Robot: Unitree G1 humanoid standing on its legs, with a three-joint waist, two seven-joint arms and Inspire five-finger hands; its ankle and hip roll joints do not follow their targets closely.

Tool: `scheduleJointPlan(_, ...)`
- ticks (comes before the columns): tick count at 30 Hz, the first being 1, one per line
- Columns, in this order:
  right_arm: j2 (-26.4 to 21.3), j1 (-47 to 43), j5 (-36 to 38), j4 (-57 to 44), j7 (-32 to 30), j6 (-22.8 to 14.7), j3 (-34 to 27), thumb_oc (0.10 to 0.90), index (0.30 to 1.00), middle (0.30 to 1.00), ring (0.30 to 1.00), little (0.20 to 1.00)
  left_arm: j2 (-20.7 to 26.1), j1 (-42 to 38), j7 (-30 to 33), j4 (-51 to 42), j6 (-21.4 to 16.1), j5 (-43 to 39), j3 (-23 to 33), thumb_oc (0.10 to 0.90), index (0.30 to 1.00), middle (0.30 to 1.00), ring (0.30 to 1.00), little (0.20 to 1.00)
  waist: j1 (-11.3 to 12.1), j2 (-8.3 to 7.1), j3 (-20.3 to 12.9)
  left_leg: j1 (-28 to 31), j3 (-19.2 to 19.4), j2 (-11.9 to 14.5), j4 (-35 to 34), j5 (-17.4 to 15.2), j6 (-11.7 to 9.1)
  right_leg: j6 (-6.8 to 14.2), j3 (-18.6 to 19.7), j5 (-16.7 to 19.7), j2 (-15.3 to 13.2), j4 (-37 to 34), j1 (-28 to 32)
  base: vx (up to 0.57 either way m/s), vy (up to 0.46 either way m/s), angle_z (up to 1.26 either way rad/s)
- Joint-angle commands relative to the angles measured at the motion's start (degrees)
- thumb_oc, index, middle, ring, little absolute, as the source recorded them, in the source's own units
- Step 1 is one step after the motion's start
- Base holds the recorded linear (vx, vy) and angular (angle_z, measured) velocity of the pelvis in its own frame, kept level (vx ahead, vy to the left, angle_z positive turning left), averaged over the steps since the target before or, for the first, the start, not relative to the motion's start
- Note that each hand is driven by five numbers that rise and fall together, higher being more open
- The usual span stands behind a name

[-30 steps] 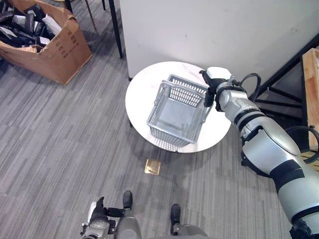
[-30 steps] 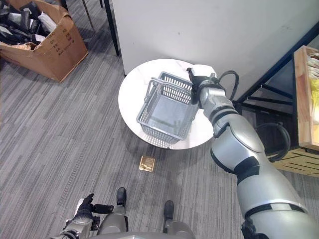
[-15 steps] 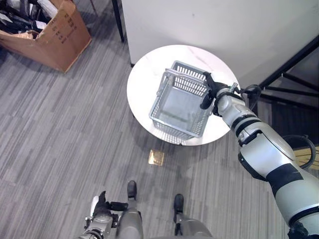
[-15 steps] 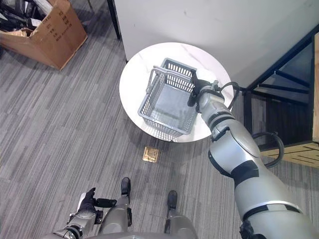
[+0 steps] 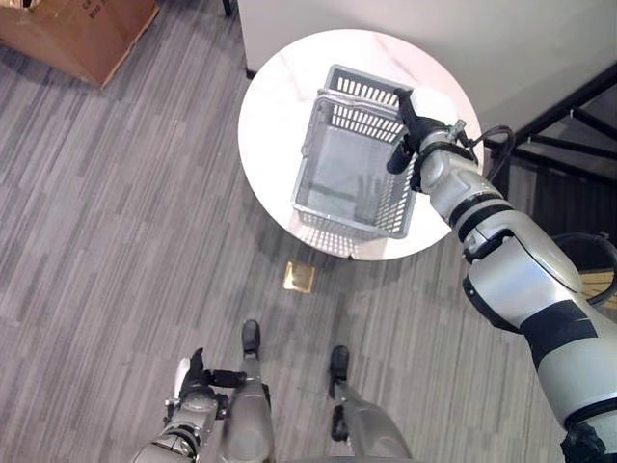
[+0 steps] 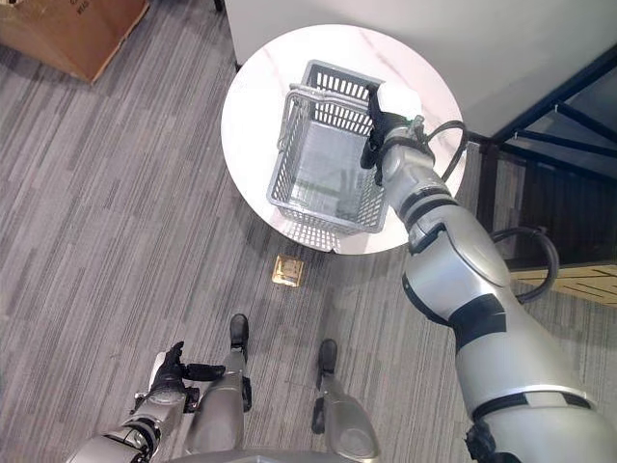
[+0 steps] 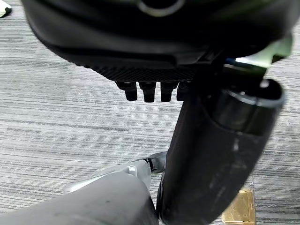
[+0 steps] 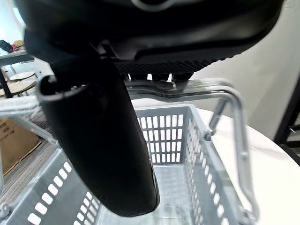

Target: Get the vegetables into the basket

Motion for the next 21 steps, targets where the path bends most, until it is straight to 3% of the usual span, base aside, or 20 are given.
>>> scheduleJointPlan(1, -2.1, -11.9, -0.4, -0.6, -2.3, -1.4, 3.9, 0.900, 1.000, 1.000, 1.000, 1.000, 0.1, 1.4, 2.1, 3.3, 1.7, -0.1, -4.8, 0.900, 1.000, 1.000, 1.000, 1.000, 1.4, -3.88, 2.7, 5.3, -1.7, -3.3, 0.0, -5.9, -1.6, 3.1, 3.2, 0.8, 0.0, 0.2, 0.6, 0.00, 0.000, 0.00)
scheduleJointPlan(2, -2.3, -12.5, -0.4, -1.5, -2.3, -1.5, 4.6, 0.561, 0.525, 0.525, 0.525, 0.525, 0.0, 1.1, 2.4, 3.0, 1.7, -0.4, -4.8, 0.900, 1.000, 1.000, 1.000, 1.000, 1.1, -4.15, 2.9, 5.1, -1.5, -3.2, 0.0, -5.9, -1.6, 3.1, 3.3, 1.1, 0.0, 0.2, 0.2, 0.00, 0.000, 0.00)
scheduleJointPlan(4, -2.5, -12.7, 0.2, -2.8, -2.3, -1.6, 4.6, 0.400, 0.300, 0.300, 0.300, 0.300, 0.1, 0.9, 2.5, 3.3, 1.8, -0.7, -4.2, 0.900, 1.000, 1.000, 1.000, 1.000, 0.7, -4.42, 3.2, 5.0, -1.4, -3.1, 0.0, -5.9, -1.6, 3.1, 3.7, 1.3, 0.2, 0.2, -0.2, 0.00, 0.009, -0.05)
scheduleJointPlan(14, -1.3, -13.3, -0.9, -3.4, -1.3, -2.1, 6.6, 0.400, 0.300, 0.300, 0.300, 0.300, 0.3, 1.0, 2.5, 3.3, 1.9, -0.5, -3.9, 0.900, 1.000, 1.000, 1.000, 1.000, -0.1, -5.00, 2.8, 6.6, -0.6, -3.0, 0.0, -6.4, -1.5, 3.0, 4.3, 1.1, 0.2, 0.5, 0.5, 0.00, 0.004, -0.03)
scheduleJointPlan(21, -3.5, -11.7, -3.8, -8.1, 1.0, -2.8, 8.6, 0.400, 0.300, 0.300, 0.300, 0.300, 1.1, 1.8, 2.2, 3.1, 2.1, 1.0, -2.8, 0.900, 1.000, 1.000, 1.000, 1.000, -0.1, -5.19, 0.7, 9.7, 0.1, -3.1, 0.2, -7.4, -1.0, 2.9, 4.4, 0.2, -0.1, 1.2, 2.9, 0.01, -0.010, -0.03)
